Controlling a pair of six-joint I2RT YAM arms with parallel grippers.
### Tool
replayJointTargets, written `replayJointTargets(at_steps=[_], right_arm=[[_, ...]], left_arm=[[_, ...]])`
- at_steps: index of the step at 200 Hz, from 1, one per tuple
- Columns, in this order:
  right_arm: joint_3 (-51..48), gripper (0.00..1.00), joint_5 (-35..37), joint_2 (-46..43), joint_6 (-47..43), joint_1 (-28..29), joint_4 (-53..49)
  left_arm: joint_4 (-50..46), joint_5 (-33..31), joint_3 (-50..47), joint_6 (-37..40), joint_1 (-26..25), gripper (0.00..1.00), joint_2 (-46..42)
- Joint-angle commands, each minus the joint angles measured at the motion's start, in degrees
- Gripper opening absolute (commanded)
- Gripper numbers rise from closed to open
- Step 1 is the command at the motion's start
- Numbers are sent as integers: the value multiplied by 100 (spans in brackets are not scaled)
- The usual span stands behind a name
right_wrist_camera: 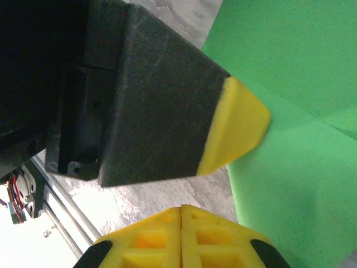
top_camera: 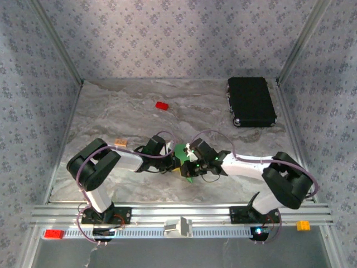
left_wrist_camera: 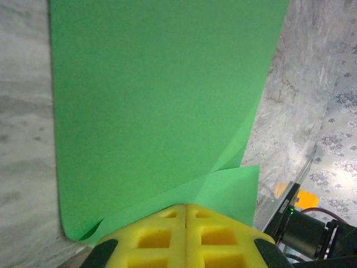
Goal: Fold a paper plane with a square sheet of paper (pick it up from the middle)
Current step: Third fold the triangle at the center of the table.
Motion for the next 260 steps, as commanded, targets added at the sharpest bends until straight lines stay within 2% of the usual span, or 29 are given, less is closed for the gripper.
replayJointTargets(at_steps=[1,59,177,218,260], right_arm=[[181,7,7,203,0,32,-141],[-41,8,116,376,-12,50,-331],[-1332,11,339,-957,549,115,-215],[-1025,11,244,-1387,563,137,-262],[-262,11,236,-479,410,120,-148]], left_arm=[[-237,-215,-41,105,-22,1,56],[-270,-220,-33,119,-20,1,73],[-333,-291,-51,114,-10,0,152],[-334,-288,-62,114,-13,0,118],[-331,-289,-73,99,-21,0,117]])
